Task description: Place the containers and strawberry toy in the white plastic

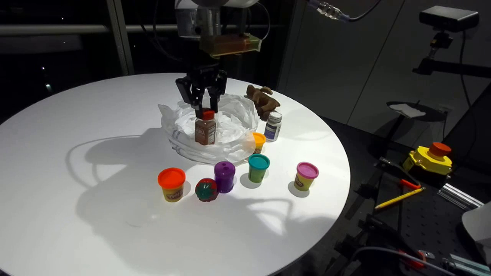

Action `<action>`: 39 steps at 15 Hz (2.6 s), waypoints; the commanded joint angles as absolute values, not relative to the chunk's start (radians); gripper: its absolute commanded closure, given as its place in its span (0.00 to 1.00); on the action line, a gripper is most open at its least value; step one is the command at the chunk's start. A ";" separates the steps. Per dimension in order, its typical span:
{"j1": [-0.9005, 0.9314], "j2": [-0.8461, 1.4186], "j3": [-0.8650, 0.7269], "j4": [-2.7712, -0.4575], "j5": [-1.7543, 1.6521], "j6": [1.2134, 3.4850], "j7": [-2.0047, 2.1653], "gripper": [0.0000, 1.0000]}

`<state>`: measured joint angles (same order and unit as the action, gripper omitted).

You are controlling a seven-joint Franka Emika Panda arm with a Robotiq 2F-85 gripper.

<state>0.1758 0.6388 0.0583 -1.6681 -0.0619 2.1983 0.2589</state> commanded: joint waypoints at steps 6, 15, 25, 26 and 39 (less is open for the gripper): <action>0.213 0.492 0.039 -1.730 -0.079 2.219 0.286 0.00; 0.163 0.277 -0.042 -1.923 -0.221 2.094 0.346 0.00; -0.004 0.341 -0.042 -2.117 -0.106 2.223 0.091 0.00; -0.013 0.356 -0.040 -2.119 -0.090 2.230 0.073 0.00; -0.016 0.452 -0.052 -2.108 -0.072 2.399 0.049 0.32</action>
<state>-0.0119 0.4733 -0.0497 -2.1052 -0.0696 2.3591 0.0628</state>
